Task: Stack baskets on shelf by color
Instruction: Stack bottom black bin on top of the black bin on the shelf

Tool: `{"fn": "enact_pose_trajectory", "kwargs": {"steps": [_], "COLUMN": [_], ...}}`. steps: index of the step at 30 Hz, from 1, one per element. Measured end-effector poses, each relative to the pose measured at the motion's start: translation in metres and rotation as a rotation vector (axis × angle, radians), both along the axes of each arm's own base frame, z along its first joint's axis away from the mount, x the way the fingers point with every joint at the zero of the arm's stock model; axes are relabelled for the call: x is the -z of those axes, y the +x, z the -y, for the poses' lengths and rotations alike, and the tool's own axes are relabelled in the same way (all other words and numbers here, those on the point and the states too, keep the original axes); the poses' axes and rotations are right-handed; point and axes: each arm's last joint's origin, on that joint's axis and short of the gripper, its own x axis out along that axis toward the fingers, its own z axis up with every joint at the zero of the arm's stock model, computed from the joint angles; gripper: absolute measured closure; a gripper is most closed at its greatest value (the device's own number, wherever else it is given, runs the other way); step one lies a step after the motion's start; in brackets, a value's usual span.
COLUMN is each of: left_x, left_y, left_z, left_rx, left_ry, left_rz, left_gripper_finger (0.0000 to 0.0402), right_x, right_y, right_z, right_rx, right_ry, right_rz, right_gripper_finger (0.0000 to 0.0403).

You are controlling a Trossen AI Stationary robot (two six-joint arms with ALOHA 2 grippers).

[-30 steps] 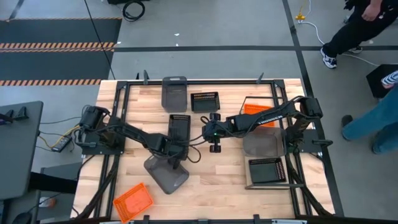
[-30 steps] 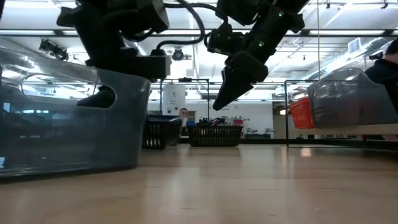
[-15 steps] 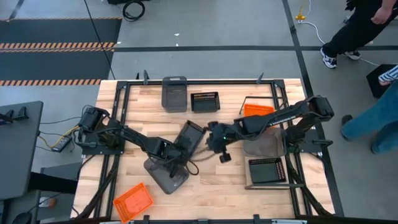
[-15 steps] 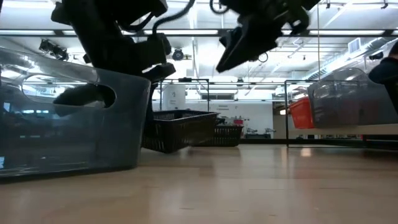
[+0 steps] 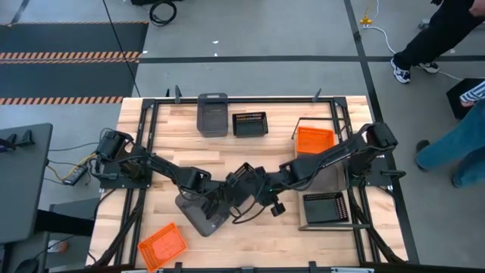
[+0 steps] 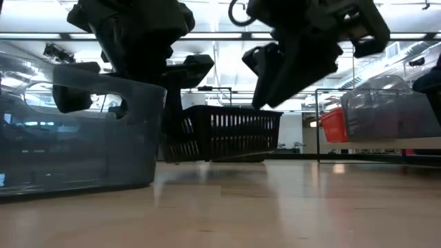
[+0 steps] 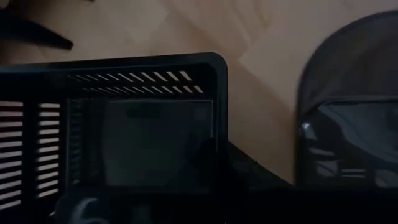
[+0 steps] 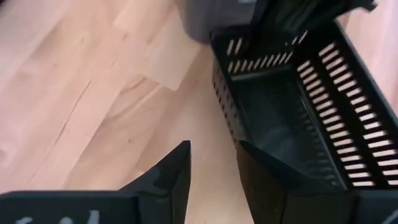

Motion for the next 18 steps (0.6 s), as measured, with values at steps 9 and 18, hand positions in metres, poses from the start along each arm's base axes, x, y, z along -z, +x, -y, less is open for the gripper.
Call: {"fn": "enact_pose_trajectory", "kwargs": {"steps": [9, 18], "left_x": [0.000, 0.000], "left_y": [-0.003, -0.004], "left_z": [0.009, 0.015], "left_rx": [0.043, 0.057], "left_ry": [-0.034, -0.043], "left_rz": [-0.007, -0.005], "left_gripper_finger": [0.0396, 0.0395], "right_x": [0.002, -0.003], "right_y": [0.006, 0.009], "right_z": [-0.003, -0.008], "right_rx": [0.003, -0.036], "right_ry": [0.005, 0.010], "right_rz": [0.046, 0.116], "right_gripper_finger": [0.0249, 0.0238]}}
